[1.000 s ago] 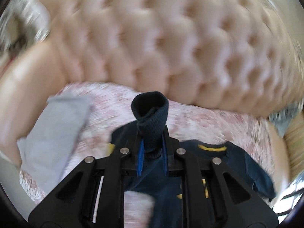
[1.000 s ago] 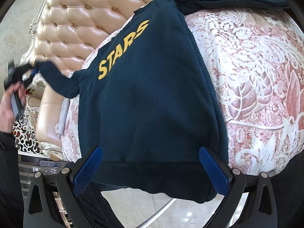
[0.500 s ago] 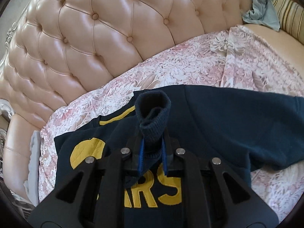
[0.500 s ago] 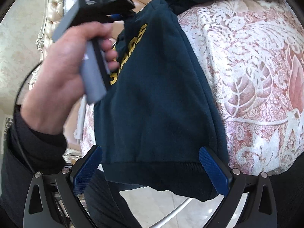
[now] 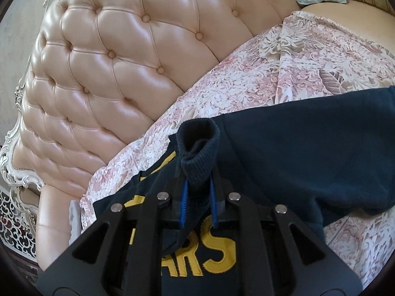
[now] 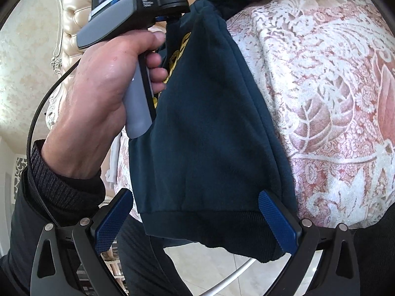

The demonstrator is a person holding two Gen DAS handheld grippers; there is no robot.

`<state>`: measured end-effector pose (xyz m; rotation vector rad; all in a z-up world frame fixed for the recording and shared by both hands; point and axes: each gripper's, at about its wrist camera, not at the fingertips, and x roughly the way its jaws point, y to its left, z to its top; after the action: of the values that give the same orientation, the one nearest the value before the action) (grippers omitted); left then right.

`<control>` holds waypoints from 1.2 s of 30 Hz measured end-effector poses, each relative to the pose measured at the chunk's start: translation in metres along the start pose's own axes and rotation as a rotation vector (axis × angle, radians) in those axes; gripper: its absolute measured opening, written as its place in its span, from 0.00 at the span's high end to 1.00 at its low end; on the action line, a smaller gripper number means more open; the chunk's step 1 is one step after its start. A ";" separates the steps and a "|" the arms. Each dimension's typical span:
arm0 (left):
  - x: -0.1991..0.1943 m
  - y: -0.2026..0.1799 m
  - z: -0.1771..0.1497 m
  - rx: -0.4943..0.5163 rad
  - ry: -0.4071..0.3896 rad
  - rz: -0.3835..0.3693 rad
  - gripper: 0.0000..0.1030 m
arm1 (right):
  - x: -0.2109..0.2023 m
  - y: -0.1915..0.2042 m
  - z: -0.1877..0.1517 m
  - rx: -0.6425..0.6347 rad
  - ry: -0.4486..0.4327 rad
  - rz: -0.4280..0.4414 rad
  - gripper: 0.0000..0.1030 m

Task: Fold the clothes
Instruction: 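Fold the held sleeve across the body with the left gripper and release it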

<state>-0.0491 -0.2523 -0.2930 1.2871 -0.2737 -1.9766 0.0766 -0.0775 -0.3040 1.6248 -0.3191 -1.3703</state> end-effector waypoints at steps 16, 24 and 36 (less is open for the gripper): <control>-0.018 -0.023 0.003 0.027 0.017 -0.058 0.72 | 0.004 0.002 0.005 0.012 0.001 0.013 0.00; -0.055 -0.005 0.014 -0.096 -0.034 -0.306 0.38 | 0.008 0.004 0.006 0.016 0.000 0.019 0.00; 0.042 0.181 -0.131 -1.199 0.119 -1.323 0.44 | -0.029 0.008 0.032 -0.028 -0.076 0.011 0.06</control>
<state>0.1388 -0.3795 -0.2859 0.6692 1.9583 -2.2089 0.0417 -0.0772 -0.2770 1.5481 -0.3514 -1.4251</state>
